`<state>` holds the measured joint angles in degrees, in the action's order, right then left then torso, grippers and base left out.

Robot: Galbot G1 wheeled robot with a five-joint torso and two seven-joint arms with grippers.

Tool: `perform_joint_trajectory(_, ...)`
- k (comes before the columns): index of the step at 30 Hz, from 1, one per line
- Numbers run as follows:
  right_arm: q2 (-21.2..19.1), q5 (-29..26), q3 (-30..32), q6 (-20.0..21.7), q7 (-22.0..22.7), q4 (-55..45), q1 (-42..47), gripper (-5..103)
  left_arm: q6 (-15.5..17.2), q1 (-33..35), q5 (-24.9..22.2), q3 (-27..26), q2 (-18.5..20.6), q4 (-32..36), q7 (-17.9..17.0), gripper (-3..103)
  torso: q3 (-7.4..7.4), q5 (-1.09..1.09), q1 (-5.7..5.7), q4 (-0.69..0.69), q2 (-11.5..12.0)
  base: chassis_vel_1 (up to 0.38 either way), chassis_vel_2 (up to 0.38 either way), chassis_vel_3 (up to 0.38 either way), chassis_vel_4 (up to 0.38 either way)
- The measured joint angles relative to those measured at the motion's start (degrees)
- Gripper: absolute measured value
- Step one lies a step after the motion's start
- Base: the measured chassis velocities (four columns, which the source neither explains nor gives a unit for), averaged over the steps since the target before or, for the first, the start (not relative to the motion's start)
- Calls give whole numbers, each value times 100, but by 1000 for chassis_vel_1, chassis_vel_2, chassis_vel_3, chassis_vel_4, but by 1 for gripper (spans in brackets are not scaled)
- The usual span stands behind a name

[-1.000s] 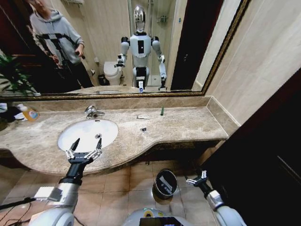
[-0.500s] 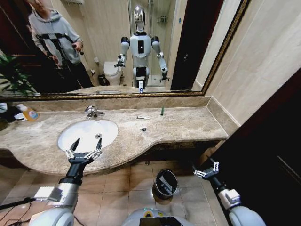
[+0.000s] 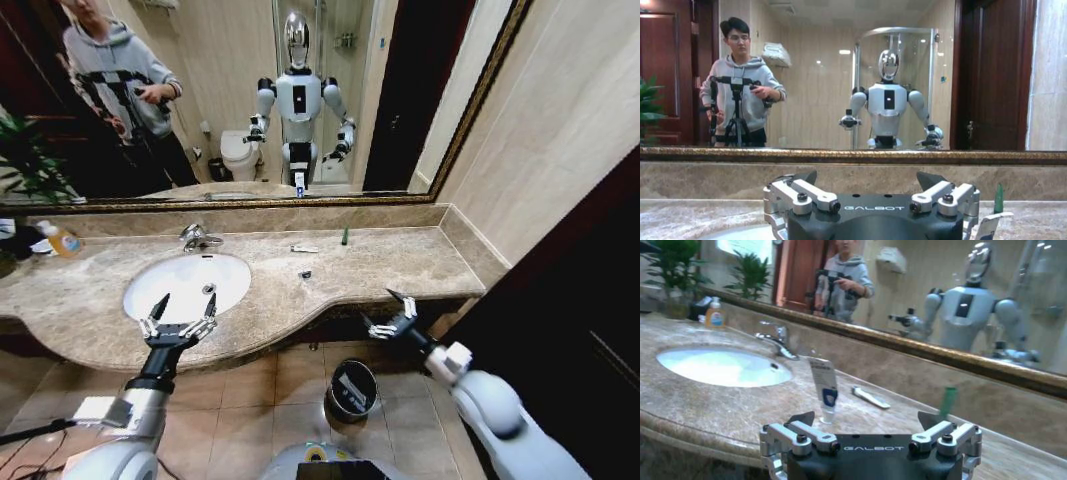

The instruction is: Pick up the trash from the sink and place it in the trash bin.

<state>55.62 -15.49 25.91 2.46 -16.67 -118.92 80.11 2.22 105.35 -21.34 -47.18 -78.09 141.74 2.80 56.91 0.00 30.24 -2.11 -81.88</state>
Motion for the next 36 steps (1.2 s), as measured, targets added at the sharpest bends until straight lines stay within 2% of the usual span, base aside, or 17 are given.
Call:
perform_joint_trajectory(1, -36, -17, -296, 86, 28, 133, -308, 100, 0, 0, 0, 0, 0, 0, 0, 100, 0, 0, 0, 0, 0, 0, 0, 0, 0)
perform_joint_trajectory(3, -44, -22, -414, 111, 37, 187, -421, 100, 0, 0, 0, 0, 0, 0, 0, 100, 0, 0, 0, -1, 0, 0, 0, 0, 0)
perform_joint_trajectory(4, -67, -35, -819, 187, 51, 390, -817, 100, 0, 0, 0, 0, 0, 0, 0, 100, 0, 1, 0, -1, 0, 0, 0, 0, 0)
perform_joint_trajectory(5, -73, -40, -972, 213, 51, 477, -985, 100, 0, 0, 0, 0, 1, 0, 0, 100, 0, 0, 0, -1, 0, 0, 0, 0, 0)
perform_joint_trajectory(7, -74, -44, -1039, 221, 51, 522, -1063, 100, 0, 0, 0, 0, 0, 0, 0, 100, 0, 0, 0, -1, 0, 0, 0, 0, 0)
perform_joint_trajectory(10, -56, -161, -1508, 258, 34, 940, -1670, 100, 0, 0, 0, 0, 0, 0, 0, 100, 0, 0, 0, 0, 0, 0, 0, 0, 0)
perform_joint_trajectory(19, 119, -202, -2081, 105, -61, 1532, -2310, 100, 0, 0, 0, 0, 0, 0, 0, 100, -1, 0, -1, 0, 0, 0, 0, 0, 0)
perform_joint_trajectory(27, 380, -223, -2602, 168, -36, 1882, -2884, 100, 0, 0, 0, 0, 0, 0, 0, 100, 0, 0, -1, 0, 0, 0, 0, 0, 0)
perform_joint_trajectory(36, 759, -243, -3291, 236, 36, 2775, -3919, 100, 0, 0, 0, 0, 0, 0, 0, 100, 0, 0, 0, 0, 0, 0, 0, 0, 0)
